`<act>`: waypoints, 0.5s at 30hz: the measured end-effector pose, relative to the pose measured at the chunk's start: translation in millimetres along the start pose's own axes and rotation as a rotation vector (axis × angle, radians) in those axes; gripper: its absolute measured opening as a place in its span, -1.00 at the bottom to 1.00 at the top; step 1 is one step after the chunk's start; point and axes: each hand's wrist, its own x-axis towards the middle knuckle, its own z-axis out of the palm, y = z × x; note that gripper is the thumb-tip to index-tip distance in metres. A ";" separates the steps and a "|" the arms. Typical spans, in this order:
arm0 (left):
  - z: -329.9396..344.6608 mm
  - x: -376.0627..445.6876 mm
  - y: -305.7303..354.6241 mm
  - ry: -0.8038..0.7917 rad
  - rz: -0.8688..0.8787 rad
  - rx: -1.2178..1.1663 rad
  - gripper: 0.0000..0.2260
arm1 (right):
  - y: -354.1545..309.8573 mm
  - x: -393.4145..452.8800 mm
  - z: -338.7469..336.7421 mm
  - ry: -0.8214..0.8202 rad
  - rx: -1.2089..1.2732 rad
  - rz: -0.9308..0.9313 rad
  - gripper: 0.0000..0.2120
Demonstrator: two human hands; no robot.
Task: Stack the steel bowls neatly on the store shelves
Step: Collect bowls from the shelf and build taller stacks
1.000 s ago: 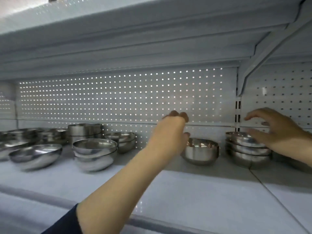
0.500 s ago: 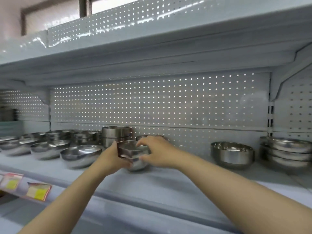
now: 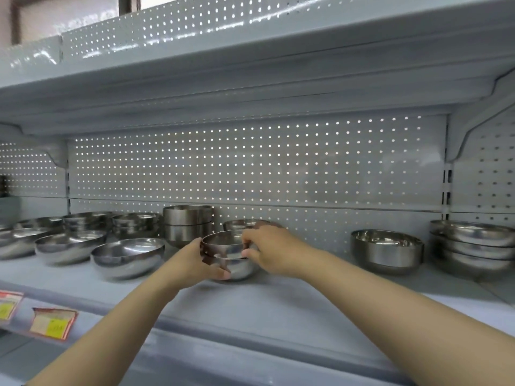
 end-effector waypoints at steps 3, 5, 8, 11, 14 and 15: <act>1.5 0.0 0.3 -0.007 0.015 0.001 -0.58 | 4.0 -1.4 4.0 0.009 0.156 0.119 -0.70; 3.2 -1.3 -0.1 0.009 0.025 0.009 -0.59 | 8.2 -2.0 8.0 0.010 0.341 0.222 -0.62; 9.6 -3.0 1.6 0.038 0.051 0.029 -0.60 | 14.0 -2.3 15.9 0.017 0.538 0.302 -0.57; 17.1 0.3 11.9 0.031 0.080 0.040 -0.61 | 22.2 -2.5 13.5 0.023 0.622 0.351 -0.60; 21.6 11.9 34.4 -0.010 0.130 0.074 -0.62 | 36.0 -2.8 -2.3 0.109 0.600 0.408 -0.64; 22.2 16.7 42.8 -0.009 0.146 0.086 -0.63 | 41.0 -2.0 -8.9 0.140 0.584 0.424 -0.61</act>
